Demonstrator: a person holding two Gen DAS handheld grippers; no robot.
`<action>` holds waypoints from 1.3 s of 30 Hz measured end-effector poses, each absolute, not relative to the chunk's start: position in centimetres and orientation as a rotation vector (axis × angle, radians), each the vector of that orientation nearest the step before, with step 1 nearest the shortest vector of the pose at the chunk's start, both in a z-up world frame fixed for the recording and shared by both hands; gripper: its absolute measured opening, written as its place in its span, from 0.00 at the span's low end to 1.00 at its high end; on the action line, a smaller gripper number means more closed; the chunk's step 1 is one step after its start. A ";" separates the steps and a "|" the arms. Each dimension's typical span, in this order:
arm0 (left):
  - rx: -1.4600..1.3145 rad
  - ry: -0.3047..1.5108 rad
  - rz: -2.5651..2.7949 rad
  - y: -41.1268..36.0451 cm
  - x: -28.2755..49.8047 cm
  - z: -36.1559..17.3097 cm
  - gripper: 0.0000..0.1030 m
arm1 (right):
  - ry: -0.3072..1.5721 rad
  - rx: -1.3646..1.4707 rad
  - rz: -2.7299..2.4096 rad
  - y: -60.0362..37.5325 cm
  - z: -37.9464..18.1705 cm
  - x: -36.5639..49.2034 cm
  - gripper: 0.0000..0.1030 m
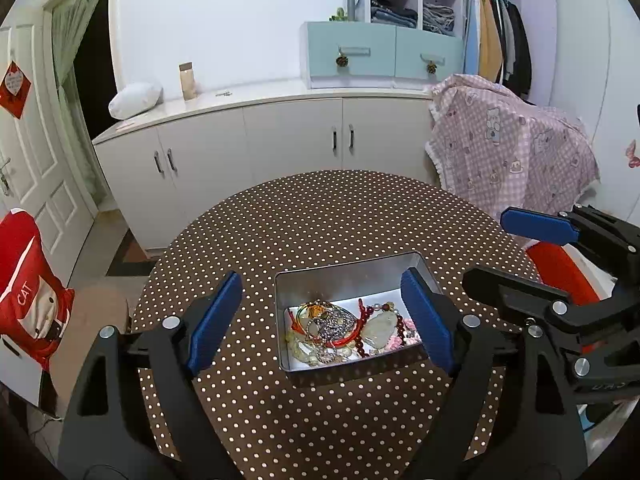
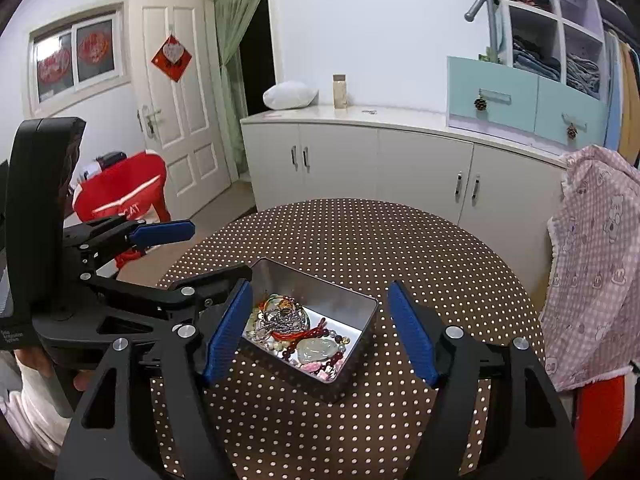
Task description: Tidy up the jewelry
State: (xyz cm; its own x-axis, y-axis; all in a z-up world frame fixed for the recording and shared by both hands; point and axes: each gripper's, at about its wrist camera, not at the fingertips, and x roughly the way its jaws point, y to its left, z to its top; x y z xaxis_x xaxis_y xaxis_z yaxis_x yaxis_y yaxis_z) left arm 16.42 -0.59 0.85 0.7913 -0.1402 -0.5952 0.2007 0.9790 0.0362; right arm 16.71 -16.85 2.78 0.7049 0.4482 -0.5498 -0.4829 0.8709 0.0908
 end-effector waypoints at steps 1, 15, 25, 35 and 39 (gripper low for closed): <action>0.096 0.629 -0.182 -0.7 16.1 0.9 0.81 | 0.588 -0.059 0.511 -17.0 2.8 16.4 0.68; 0.088 0.498 -0.102 -1.1 10.4 2.2 0.89 | 0.430 -0.045 0.387 -18.3 4.0 10.5 0.84; 0.036 0.442 -0.094 -1.1 7.2 3.1 0.89 | 0.325 -0.035 0.324 -18.4 4.9 6.1 0.92; 0.023 0.361 -0.075 -0.9 4.1 4.6 0.89 | 0.224 -0.035 0.261 -18.3 6.0 2.9 0.92; 0.020 0.339 -0.074 -1.2 3.2 4.8 0.90 | 0.197 -0.025 0.252 -18.1 6.1 2.0 0.92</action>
State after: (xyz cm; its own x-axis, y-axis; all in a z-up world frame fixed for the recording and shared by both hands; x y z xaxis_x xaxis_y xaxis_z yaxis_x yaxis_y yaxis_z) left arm 3.23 -1.15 4.85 0.9404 -0.0693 -0.3328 0.0759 0.9971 0.0070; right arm 1.96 -18.11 6.07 0.9494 0.2448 -0.1966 -0.2497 0.9683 -0.0003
